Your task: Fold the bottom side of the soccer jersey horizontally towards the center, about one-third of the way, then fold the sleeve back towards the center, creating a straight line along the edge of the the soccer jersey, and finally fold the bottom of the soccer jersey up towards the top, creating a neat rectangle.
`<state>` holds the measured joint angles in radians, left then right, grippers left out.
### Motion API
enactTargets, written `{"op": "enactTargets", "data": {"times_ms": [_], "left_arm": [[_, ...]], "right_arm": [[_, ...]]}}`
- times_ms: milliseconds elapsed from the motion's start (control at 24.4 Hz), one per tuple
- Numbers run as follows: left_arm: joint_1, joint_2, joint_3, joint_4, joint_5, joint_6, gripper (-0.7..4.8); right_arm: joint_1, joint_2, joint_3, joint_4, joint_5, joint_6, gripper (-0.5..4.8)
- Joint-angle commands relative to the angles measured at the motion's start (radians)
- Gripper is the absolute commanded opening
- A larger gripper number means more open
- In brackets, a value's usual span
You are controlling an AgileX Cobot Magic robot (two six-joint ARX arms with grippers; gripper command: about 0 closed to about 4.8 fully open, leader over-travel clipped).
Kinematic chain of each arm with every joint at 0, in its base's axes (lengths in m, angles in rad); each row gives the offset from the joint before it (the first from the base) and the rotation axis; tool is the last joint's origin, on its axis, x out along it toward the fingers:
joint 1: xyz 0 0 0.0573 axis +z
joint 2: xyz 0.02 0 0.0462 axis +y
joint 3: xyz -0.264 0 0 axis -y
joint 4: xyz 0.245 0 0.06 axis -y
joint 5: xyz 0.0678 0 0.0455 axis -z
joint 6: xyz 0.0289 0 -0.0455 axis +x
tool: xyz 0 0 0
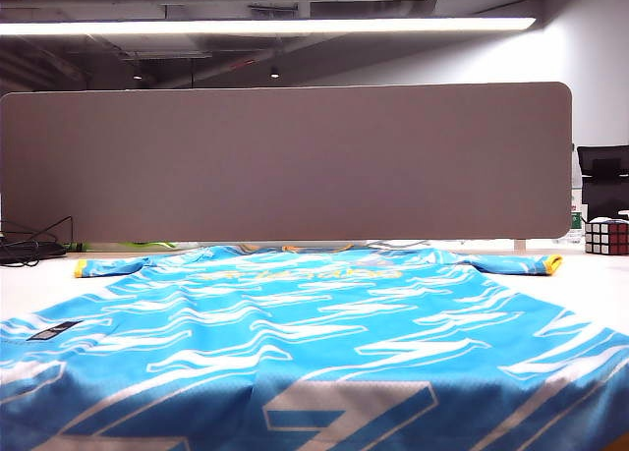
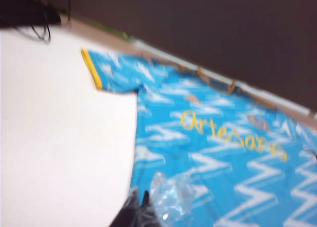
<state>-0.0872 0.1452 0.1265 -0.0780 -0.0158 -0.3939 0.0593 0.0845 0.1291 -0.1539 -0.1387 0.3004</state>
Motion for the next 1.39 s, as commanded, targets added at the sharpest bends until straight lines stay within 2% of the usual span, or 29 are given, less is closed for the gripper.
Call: {"op": "enactTargets", "data": {"times_ms": [41,287,369,451,574,615,656,779,861,902,984,1229,1270,1393], "left_arm": [[0.002,0.122,0.072,-0.038,0.040,0.008,-0.06],[0.003,0.433,0.231,-0.173,0.083,0.111,-0.06],[0.003,0.597,0.312,-0.259,0.130,0.140,-0.06],[0.003,0.746,0.373,-0.309,0.211,0.187,-0.06],[0.003,0.866,0.426,-0.375,0.264,0.235,-0.02],[0.003,0.904,0.446,-0.405,0.264,0.258,0.14],[0.003,0.936,0.462,-0.436,0.262,0.286,0.57],[0.003,0.990,0.494,-0.500,0.225,0.343,1.92],[0.003,0.998,0.501,-0.527,0.191,0.360,2.28],[0.003,0.997,0.505,-0.543,0.168,0.361,2.45],[0.005,0.997,0.506,-0.554,0.175,0.361,2.46],[0.050,0.998,0.506,-0.596,0.188,0.379,2.47],[0.069,0.998,0.506,-0.604,0.206,0.387,2.47],[0.161,1.014,0.505,-0.604,0.338,0.387,2.47]], "right_arm": [[0.000,0.087,0.085,-0.069,0.035,0.006,-0.06],[-0.001,0.343,0.290,-0.302,0.073,-0.010,-0.06],[-0.001,0.496,0.409,-0.445,0.064,-0.062,-0.04],[-0.002,0.605,0.481,-0.520,0.048,-0.105,0.36],[-0.002,0.698,0.523,-0.574,0.004,-0.122,0.97],[-0.003,0.719,0.528,-0.584,-0.010,-0.123,1.10],[-0.004,0.742,0.530,-0.595,-0.031,-0.127,1.20],[-0.005,0.803,0.530,-0.613,-0.082,-0.148,1.22],[-0.006,0.834,0.530,-0.621,-0.085,-0.157,1.30],[-0.006,0.866,0.530,-0.620,-0.089,-0.168,1.91],[-0.011,0.900,0.530,-0.616,-0.089,-0.178,2.25],[-0.080,0.980,0.530,-0.590,-0.177,-0.202,2.25],[-0.096,0.990,0.530,-0.584,-0.195,-0.204,2.25],[-0.145,1.033,0.529,-0.557,-0.279,-0.222,2.26]]}}
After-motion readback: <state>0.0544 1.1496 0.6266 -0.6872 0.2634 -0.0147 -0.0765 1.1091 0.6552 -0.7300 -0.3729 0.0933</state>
